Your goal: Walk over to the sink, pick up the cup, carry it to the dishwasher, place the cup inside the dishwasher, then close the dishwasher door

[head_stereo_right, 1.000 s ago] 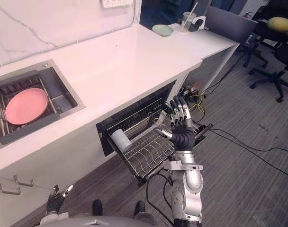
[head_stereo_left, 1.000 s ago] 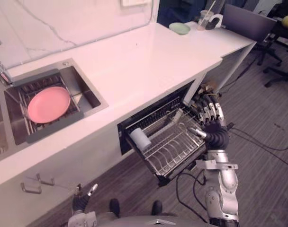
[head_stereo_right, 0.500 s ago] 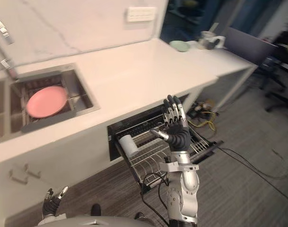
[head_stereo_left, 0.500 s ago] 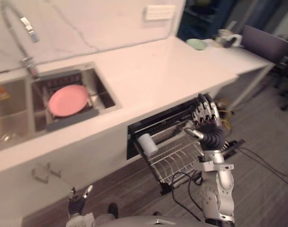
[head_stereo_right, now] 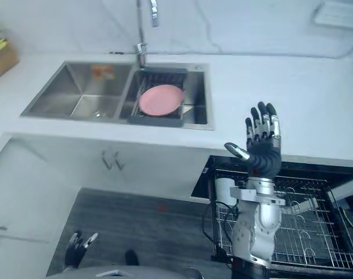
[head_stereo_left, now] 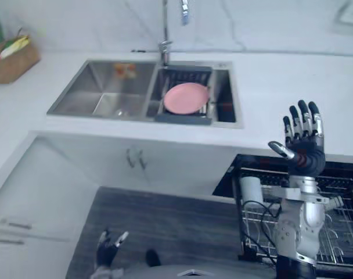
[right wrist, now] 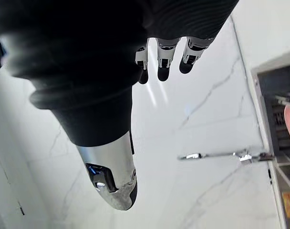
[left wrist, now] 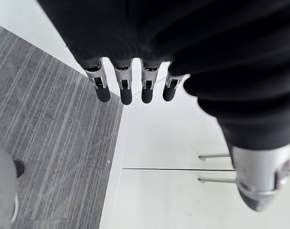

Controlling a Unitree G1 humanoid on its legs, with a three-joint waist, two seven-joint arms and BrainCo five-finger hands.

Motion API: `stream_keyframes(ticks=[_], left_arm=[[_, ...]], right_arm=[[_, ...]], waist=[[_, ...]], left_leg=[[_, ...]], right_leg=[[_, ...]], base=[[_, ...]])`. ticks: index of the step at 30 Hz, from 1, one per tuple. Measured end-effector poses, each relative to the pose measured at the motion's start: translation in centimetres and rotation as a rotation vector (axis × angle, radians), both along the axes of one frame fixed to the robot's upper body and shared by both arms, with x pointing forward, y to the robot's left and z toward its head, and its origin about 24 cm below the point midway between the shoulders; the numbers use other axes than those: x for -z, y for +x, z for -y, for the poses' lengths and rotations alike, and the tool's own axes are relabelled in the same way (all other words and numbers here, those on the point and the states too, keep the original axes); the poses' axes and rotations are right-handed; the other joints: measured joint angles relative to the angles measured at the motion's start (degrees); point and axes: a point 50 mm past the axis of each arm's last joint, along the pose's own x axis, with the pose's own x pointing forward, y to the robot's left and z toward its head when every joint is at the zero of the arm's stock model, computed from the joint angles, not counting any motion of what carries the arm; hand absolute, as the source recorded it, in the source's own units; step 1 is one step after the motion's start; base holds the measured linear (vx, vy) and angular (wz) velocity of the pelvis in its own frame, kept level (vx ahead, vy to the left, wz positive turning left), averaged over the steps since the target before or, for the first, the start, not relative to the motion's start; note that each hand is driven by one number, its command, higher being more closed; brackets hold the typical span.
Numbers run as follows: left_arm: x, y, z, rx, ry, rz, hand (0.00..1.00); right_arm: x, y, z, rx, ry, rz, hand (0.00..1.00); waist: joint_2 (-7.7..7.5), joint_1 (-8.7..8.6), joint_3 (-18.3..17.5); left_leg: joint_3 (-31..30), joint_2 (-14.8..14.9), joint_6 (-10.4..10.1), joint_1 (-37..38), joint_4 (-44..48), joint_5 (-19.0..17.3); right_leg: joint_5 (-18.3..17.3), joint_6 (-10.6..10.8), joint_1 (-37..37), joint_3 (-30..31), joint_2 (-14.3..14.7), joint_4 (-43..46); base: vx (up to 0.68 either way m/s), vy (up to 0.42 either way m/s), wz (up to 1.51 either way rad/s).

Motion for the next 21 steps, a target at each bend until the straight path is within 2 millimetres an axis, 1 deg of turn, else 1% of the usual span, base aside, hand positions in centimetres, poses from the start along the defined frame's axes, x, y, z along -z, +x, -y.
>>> stream_keyframes(ticks=[1, 2, 3, 4, 5, 6, 7, 8, 9, 10, 11, 12, 13, 15, 18, 21], left_arm=[[0.0, 0.4, 0.2, 0.027, -0.001, 0.002, 0.00], [0.0, 0.8, 0.4, 0.050, -0.002, 0.004, 0.00], [0.0, 1.0, 0.3, 0.059, 0.002, 0.007, 0.00], [0.0, 1.2, 0.5, 0.080, 0.003, 0.005, 0.00], [0.1, 1.4, 0.5, 0.101, 0.006, -0.003, 0.00], [0.2, 1.5, 0.5, 0.113, 0.008, -0.005, 0.00], [0.2, 1.7, 0.6, 0.141, 0.013, -0.012, 0.00], [0.3, 1.9, 0.6, 0.163, 0.016, -0.018, 0.00], [0.3, 2.0, 0.4, 0.173, 0.021, -0.020, 0.00], [0.3, 2.0, 0.2, 0.190, 0.033, -0.025, 0.00], [0.4, 2.0, -0.1, 0.203, 0.047, -0.031, 0.00], [0.4, 2.0, -0.1, 0.207, 0.050, -0.032, 0.00], [0.3, 2.1, 0.0, 0.214, 0.050, -0.027, 0.00], [0.4, 2.0, 0.0, 0.211, 0.049, -0.033, 0.00], [0.4, 2.1, 0.0, 0.210, 0.046, -0.028, 0.00], [0.3, 2.1, 0.0, 0.199, 0.025, -0.022, 0.00]], right_arm=[[0.0, 0.2, -0.4, -0.010, 0.014, 0.006, 0.00], [0.1, 0.3, -0.7, -0.020, 0.018, 0.002, 0.00], [0.2, 0.3, -0.9, -0.023, 0.020, -0.002, 0.00], [0.3, 0.4, -1.3, -0.024, 0.018, -0.011, 0.00], [0.7, 0.1, -1.3, -0.011, 0.024, -0.026, 0.00], [1.0, -0.1, -1.2, -0.001, 0.030, -0.041, 0.00], [1.7, -1.0, -0.9, 0.028, 0.036, -0.080, 0.00], [2.0, -2.2, -0.6, 0.059, 0.036, -0.103, 0.00], [1.9, -2.6, -0.5, 0.069, 0.036, -0.103, 0.00], [1.6, -2.9, -0.5, 0.076, 0.032, -0.094, 0.00], [1.1, -2.9, -0.6, 0.071, 0.023, -0.067, 0.00], [0.9, -2.9, -0.6, 0.069, 0.023, -0.059, 0.00], [0.9, -3.0, -0.4, 0.073, 0.027, -0.055, 0.00], [1.4, -3.3, -0.1, 0.087, 0.036, -0.075, 0.00], [1.3, -3.3, -0.1, 0.089, 0.035, -0.066, 0.00], [1.3, -3.3, -0.2, 0.089, 0.040, -0.066, 0.00]], waist=[[-0.54, -0.14, 0.12], [-1.12, -0.27, 0.53], [-1.34, -0.36, 0.87], [-1.50, -0.52, 1.17], [-1.42, -1.30, 1.39], [-1.37, -1.79, 1.55], [-1.29, -3.07, 1.58], [-1.59, -4.09, 1.63], [-2.05, -4.29, 1.68], [-2.40, -4.25, 1.75], [-3.10, -3.53, 1.63], [-3.22, -3.55, 1.62], [-3.12, -3.62, 1.72], [-2.68, -3.86, 1.99], [-2.65, -4.19, 1.92], [-2.69, -4.11, 1.92]], left_leg=[[0.30, -0.43, 0.75, 0.22, -0.03, -0.31], [0.89, -0.83, 1.07, 0.58, -0.33, -1.11], [1.34, -1.00, 1.24, 0.84, -0.35, -1.32], [1.65, -1.22, 1.87, 0.71, -0.37, -1.82], [1.18, -1.26, 1.92, 0.57, -0.36, -1.85], [0.13, -1.28, 1.91, 0.43, -0.36, -1.82], [-2.61, -1.28, 1.91, -0.28, -0.35, -1.77], [-4.97, -1.59, 1.92, -0.68, -0.35, -1.76], [-5.17, -1.81, 1.93, -0.85, -0.35, -1.75], [-5.12, -2.44, 1.99, -1.33, -0.35, -1.54], [-4.63, -3.20, 2.29, -1.62, -0.35, -0.76], [-4.55, -3.80, 2.39, -1.94, -0.36, -0.46], [-4.51, -4.20, 2.85, -2.36, -0.36, 0.40], [-4.55, -3.94, 2.97, -2.23, -0.37, 1.48], [-4.46, -3.46, 3.17, -2.31, -0.37, 2.02], [-4.10, -3.16, 3.12, -2.36, -0.38, 2.05]], right_leg=[[0.08, -0.02, -0.43, 0.53, -0.91, 1.14], [0.12, -0.09, -0.91, 1.46, -1.87, 2.68], [0.20, -0.26, -1.17, 1.92, -2.34, 3.44], [0.50, -0.98, -1.96, 3.25, -2.85, 4.90], [0.61, -3.04, -2.95, 7.68, -2.60, 6.14], [0.43, -3.40, -3.44, 12.04, -1.73, 6.59], [-0.80, -2.18, -3.56, 22.49, 1.79, 6.35], [-2.73, -1.63, -2.88, 29.82, 5.25, 5.37], [-3.59, -1.85, -2.32, 31.70, 6.22, 4.57], [-4.62, -2.21, -1.85, 32.35, 6.84, 3.55], [-5.62, -1.91, -1.51, 32.89, 6.60, 2.02], [-6.34, -1.55, -1.48, 33.47, 6.24, 1.32], [-7.18, -0.75, -1.47, 34.08, 6.02, 0.72], [-7.13, -0.36, -1.33, 34.22, 6.13, 0.54], [-6.66, -0.57, -1.23, 34.39, 6.70, -0.24], [-6.47, -0.71, -1.32, 34.76, 6.95, -0.44]], base=[[-0.11, 0.114, -0.23], [-0.11, 0.122, -0.28], [-0.14, 0.128, -0.34], [-0.15, 0.115, -0.18], [-0.13, 0.105, -0.01], [-0.08, 0.061, 0.52], [0.01, -0.016, 1.01], [0.04, -0.059, 1.09], [0.06, -0.088, 0.81], [0.01, -0.091, 0.16], [-0.01, -0.076, -0.07], [-0.01, -0.074, -0.18], [-0.01, -0.057, -0.07], [-0.01, -0.058, -0.02], [0.00, -0.055, -0.05], [0.01, -0.033, -0.07]])
